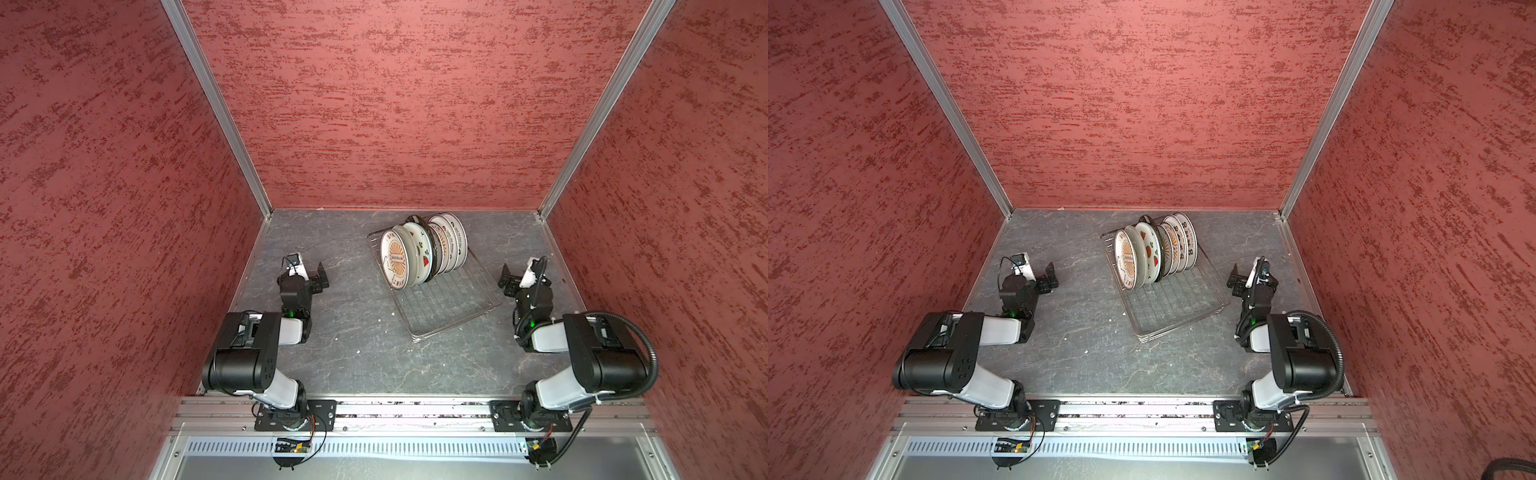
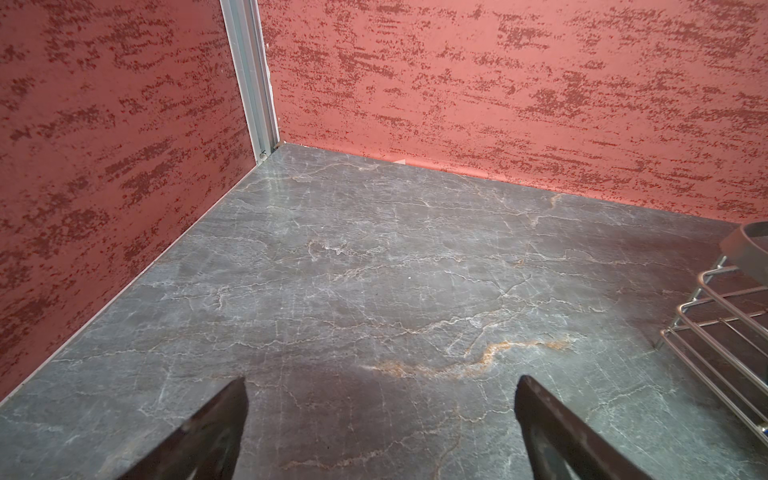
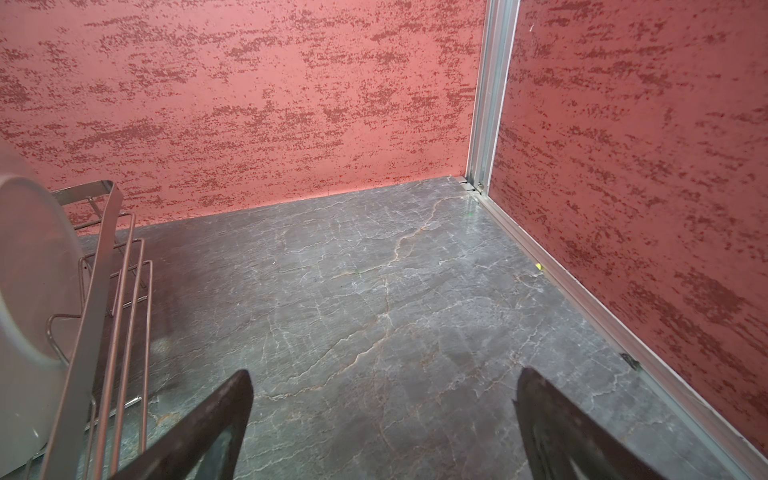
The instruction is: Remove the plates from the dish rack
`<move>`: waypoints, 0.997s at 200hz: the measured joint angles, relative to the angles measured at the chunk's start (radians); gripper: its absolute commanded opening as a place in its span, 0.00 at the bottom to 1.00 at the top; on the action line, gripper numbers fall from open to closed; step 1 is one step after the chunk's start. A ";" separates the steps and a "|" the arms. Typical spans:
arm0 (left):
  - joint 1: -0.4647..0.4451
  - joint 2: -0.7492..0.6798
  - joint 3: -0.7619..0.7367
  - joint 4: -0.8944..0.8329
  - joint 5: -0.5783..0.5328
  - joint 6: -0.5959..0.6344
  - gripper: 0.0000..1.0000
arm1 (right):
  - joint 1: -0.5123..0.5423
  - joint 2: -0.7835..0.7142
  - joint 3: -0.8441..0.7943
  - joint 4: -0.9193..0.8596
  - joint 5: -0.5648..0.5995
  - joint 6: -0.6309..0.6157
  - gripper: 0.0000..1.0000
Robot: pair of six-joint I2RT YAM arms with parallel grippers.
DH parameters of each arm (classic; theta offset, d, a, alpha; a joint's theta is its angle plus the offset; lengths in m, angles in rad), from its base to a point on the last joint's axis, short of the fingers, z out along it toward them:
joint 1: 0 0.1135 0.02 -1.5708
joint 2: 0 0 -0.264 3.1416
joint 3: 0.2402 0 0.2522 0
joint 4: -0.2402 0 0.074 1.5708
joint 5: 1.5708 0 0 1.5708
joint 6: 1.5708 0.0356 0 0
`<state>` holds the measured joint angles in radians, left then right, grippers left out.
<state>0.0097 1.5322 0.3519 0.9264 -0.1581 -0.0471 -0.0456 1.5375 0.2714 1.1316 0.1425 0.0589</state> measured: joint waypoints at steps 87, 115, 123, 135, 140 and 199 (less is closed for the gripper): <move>0.000 0.000 0.000 0.000 0.000 0.000 1.00 | 0.000 0.000 0.000 0.000 0.000 0.000 0.99; 0.000 0.000 0.000 0.000 0.000 0.000 0.99 | 0.000 0.000 0.000 0.000 0.000 0.000 0.99; 0.000 0.000 0.000 0.000 0.000 0.000 0.99 | 0.000 0.000 0.000 0.000 0.000 0.000 0.99; 0.000 0.000 0.000 0.000 0.000 0.000 0.99 | 0.000 0.000 0.000 0.000 0.000 0.000 0.99; 0.000 0.000 0.000 0.000 0.000 0.000 0.99 | 0.000 0.000 0.000 0.000 0.000 0.000 0.99; -0.062 -0.089 -0.002 -0.050 -0.029 0.046 0.99 | 0.000 -0.136 0.000 -0.091 -0.001 -0.001 0.99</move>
<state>-0.0525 1.4433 0.3496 0.8761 -0.1875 -0.0013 -0.0460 1.4014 0.2718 1.0405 0.1413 0.0582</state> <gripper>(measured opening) 0.994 0.989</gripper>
